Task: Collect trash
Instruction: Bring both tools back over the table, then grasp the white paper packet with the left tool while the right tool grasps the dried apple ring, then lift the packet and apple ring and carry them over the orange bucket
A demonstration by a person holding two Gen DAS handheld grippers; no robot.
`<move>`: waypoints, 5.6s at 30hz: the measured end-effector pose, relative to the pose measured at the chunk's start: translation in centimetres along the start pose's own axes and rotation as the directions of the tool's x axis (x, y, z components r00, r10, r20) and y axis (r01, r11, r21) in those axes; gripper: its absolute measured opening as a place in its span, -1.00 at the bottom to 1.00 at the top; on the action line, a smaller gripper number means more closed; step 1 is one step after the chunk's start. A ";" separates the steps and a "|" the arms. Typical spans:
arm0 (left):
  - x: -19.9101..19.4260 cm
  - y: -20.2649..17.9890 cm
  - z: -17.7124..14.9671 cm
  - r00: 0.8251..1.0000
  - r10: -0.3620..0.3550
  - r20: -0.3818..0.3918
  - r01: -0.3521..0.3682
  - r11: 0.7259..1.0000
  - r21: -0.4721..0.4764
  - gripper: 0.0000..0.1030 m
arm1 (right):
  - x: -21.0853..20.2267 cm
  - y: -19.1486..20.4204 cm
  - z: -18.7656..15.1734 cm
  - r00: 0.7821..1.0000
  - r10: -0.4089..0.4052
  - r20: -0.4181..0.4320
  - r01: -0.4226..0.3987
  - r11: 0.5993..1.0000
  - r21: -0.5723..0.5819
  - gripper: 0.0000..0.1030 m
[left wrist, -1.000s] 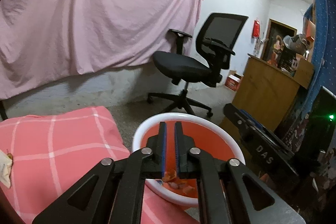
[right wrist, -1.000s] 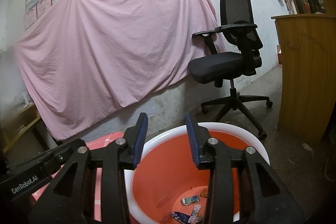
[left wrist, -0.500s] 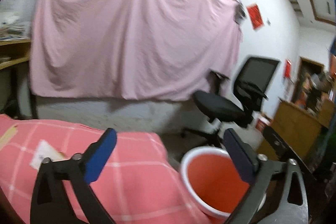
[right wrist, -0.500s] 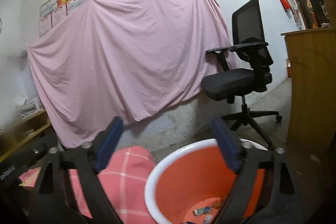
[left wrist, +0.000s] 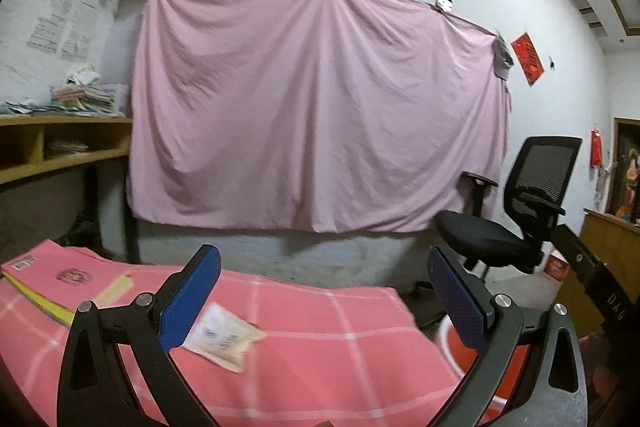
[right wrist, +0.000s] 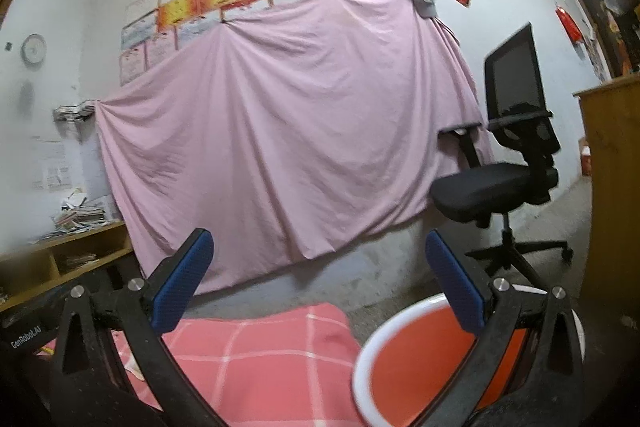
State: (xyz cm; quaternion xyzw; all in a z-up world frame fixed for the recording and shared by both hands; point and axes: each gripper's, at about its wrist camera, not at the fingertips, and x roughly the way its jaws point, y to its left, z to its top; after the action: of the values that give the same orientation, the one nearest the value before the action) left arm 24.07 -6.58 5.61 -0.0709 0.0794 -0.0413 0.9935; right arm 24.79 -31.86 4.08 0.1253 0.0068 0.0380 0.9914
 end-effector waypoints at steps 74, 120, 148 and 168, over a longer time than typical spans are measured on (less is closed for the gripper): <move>10.0 10.5 -6.1 0.806 -0.087 -0.586 0.071 0.996 -0.050 -0.67 | 13.4 12.5 -12.0 0.722 0.151 -0.675 -0.384 0.899 -0.210 1.00; 7.7 18.6 -3.5 0.818 -0.157 -0.554 -0.050 0.939 -0.340 -0.10 | 16.5 18.4 -15.3 0.624 0.194 -0.757 -0.524 0.823 -0.220 1.00; 2.9 12.0 -3.2 0.938 -0.020 -0.345 -0.001 0.998 -0.061 -0.74 | 8.4 16.2 -10.1 0.878 0.268 -0.398 -0.403 0.861 -0.310 1.00; -5.4 5.9 -3.8 0.998 -0.009 -0.059 0.013 0.997 0.078 -0.74 | -0.8 12.7 -7.0 0.950 0.219 -0.222 -0.283 0.906 -0.315 1.00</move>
State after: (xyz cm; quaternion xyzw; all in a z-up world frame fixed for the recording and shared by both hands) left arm 18.52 -0.75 1.81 -0.0308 0.1066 -0.0520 0.9925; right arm 22.86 -17.91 0.46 -0.0536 0.0740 0.1775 0.9799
